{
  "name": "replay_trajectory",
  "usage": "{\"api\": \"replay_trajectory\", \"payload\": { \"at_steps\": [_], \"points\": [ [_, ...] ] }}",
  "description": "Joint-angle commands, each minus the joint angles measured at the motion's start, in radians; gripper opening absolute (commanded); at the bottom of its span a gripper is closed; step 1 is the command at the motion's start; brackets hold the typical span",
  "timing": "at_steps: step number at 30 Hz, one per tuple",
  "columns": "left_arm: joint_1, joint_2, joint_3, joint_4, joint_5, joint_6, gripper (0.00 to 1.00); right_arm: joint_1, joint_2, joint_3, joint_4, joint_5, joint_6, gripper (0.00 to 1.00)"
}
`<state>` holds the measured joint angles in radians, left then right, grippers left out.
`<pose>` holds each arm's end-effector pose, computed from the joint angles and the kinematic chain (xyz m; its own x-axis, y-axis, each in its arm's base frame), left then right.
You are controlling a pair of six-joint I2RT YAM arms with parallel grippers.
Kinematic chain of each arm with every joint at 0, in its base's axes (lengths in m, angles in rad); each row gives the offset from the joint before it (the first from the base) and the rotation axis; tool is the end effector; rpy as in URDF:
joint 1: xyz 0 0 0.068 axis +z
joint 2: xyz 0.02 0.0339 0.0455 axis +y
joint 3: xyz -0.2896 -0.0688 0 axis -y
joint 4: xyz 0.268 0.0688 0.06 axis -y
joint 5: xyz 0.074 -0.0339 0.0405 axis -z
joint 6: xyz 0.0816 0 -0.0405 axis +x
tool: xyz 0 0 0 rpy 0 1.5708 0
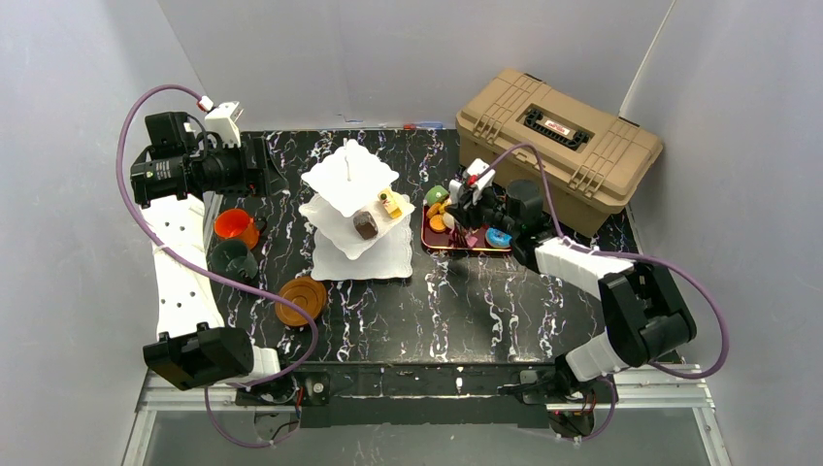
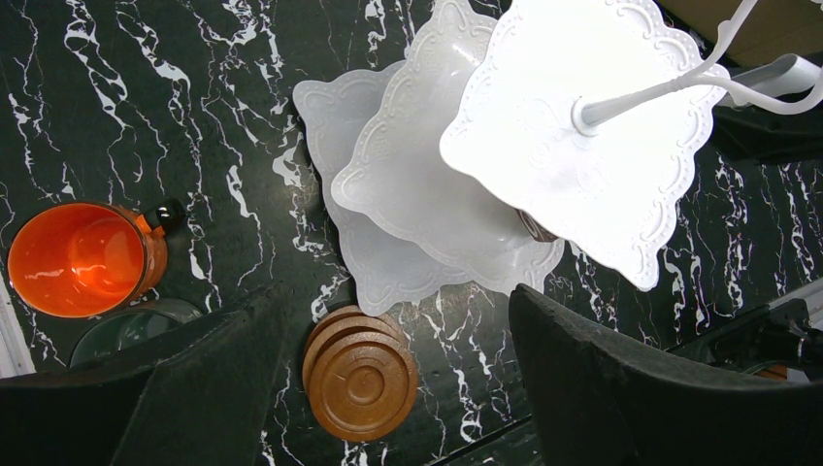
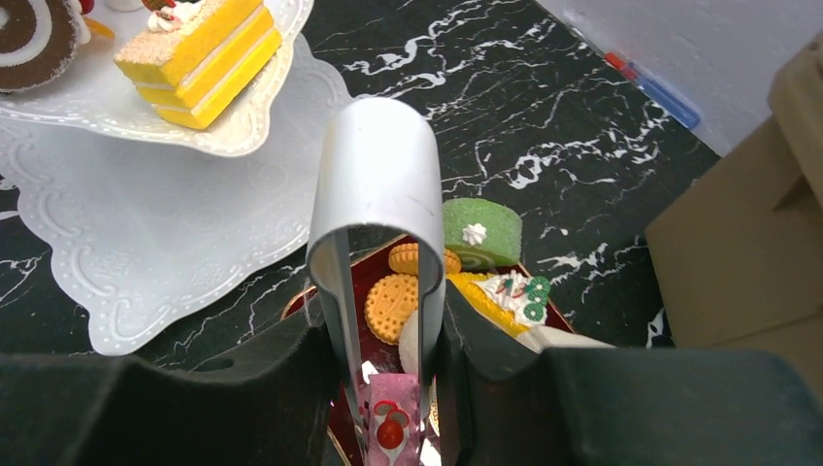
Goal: Serve the afternoon tea
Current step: Pick up the desert from the tray.
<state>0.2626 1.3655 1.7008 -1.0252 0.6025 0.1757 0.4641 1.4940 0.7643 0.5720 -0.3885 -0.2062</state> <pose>0.3048 0.0341 0.4520 -0.5688 -0.0038 -0.8225 0.3125 0.9240 -0.2203 0.3306 0.2001 0.2448 0.0158 -0.2040 -0.9788 -0.7617 0.6318 -0.1440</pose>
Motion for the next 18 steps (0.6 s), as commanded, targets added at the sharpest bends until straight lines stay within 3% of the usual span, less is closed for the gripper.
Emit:
{"api": "replay_trajectory", "payload": {
  "at_steps": [1, 7, 18],
  "points": [
    [-0.001, -0.023, 0.028, -0.010, 0.014, 0.005, 0.81, -0.007, -0.092, -0.045, 0.129, 0.081, 0.032, 0.01],
    [-0.002, -0.021, 0.033, -0.010, 0.014, 0.005, 0.81, -0.007, -0.146, -0.040, 0.178, 0.129, 0.101, 0.01],
    [0.000, -0.019, 0.034, -0.010, 0.014, 0.004, 0.80, -0.006, -0.226, -0.004, 0.125, 0.030, 0.223, 0.01]
  ]
}}
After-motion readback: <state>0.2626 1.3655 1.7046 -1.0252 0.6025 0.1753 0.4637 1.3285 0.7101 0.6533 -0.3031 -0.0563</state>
